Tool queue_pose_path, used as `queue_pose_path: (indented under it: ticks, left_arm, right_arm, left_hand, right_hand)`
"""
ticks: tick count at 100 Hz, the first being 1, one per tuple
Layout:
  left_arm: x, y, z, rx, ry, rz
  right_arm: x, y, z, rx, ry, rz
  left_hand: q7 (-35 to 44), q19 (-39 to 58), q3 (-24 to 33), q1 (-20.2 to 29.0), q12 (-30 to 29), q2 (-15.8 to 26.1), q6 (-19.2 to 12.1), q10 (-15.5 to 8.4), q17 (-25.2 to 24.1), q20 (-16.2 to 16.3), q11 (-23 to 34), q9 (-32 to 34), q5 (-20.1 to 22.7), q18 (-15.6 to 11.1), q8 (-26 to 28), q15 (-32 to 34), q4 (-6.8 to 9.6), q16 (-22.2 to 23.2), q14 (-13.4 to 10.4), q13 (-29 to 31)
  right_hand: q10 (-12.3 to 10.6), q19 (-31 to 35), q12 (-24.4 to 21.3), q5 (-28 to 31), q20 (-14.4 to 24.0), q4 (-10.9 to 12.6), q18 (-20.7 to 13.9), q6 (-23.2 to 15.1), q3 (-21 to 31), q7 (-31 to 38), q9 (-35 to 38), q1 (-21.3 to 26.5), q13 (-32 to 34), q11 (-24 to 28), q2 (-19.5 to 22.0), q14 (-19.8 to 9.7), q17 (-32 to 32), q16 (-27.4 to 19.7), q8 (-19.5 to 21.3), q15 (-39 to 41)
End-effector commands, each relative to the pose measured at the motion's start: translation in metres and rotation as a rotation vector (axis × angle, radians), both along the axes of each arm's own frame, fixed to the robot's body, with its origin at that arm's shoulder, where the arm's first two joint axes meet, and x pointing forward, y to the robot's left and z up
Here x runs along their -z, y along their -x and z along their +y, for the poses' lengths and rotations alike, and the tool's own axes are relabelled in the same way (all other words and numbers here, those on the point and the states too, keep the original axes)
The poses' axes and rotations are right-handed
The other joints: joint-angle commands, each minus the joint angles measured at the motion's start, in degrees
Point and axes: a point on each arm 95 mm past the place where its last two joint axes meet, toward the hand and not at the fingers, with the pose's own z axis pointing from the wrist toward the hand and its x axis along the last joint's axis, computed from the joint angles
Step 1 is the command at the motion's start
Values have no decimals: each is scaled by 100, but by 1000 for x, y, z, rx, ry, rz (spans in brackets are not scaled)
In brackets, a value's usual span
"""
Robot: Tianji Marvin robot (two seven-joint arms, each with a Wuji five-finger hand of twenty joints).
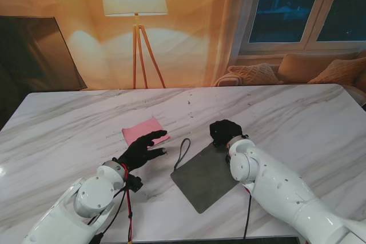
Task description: Collect documents into a storage pouch
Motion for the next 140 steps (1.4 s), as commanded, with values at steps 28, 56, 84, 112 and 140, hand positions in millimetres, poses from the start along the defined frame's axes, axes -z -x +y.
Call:
queue_pose_path:
  ticks: [28,56,84,112,140]
  left_arm:
    - [3,-4,-10,23,23,39]
    - [4,-16,-23,60,34,61]
    - [13,-28,-44,121,60,127]
    - [24,-32,-63,165,69,171]
    - [29,-34,-72,199,62,200]
  right_arm:
    - [-12,18,2,-4,-58,-10]
    - [-25,34,3,-17,-102,-65]
    - [-34,48,1,-19,-138,-98]
    - [-39,62,0,-29,-171,-126]
    - [-46,81,2,-46,-205,-181]
  left_hand:
    - [-3,-6,-104,11,93,90,-183,-42,1,125,48,203,68,-84,48,44,-102,46,-35,-22]
    - [10,-65,-16,31,90,49,-122,37,13,55,59,65,56,-229,46,-30,-104,-16,-199,-93]
    - [23,-79,105,34,53,16,-49,73,47,-49,66,-202,-30,-332,31,-252,-116,-209,-409,-381]
    - [3,220,129,22,5,6,-61,-61,53,351,78,-331,-143,-236,7,-182,-119,-163,-358,-433]
    - [96,3323,279,10,195,-95,89,103,-519,488,251,-136,15,-467,9,805,-145,1020,-122,-504]
  right_hand:
    - [28,339,175,178,-44,-8,63,-59,625,98,149,343,600,344,-68,-101,189,20,-17,483]
    - [45,382,204,165,-6,-11,49,-31,608,102,100,345,569,376,-31,-99,149,30,-19,514]
    - [47,385,212,143,13,-4,38,0,582,102,69,368,541,377,-4,-96,106,32,-14,529]
    - [46,382,217,138,27,3,24,8,558,101,45,377,507,364,16,-101,74,46,-10,558]
    - [36,394,220,124,38,1,19,13,551,101,26,366,505,352,28,-106,77,47,-4,568]
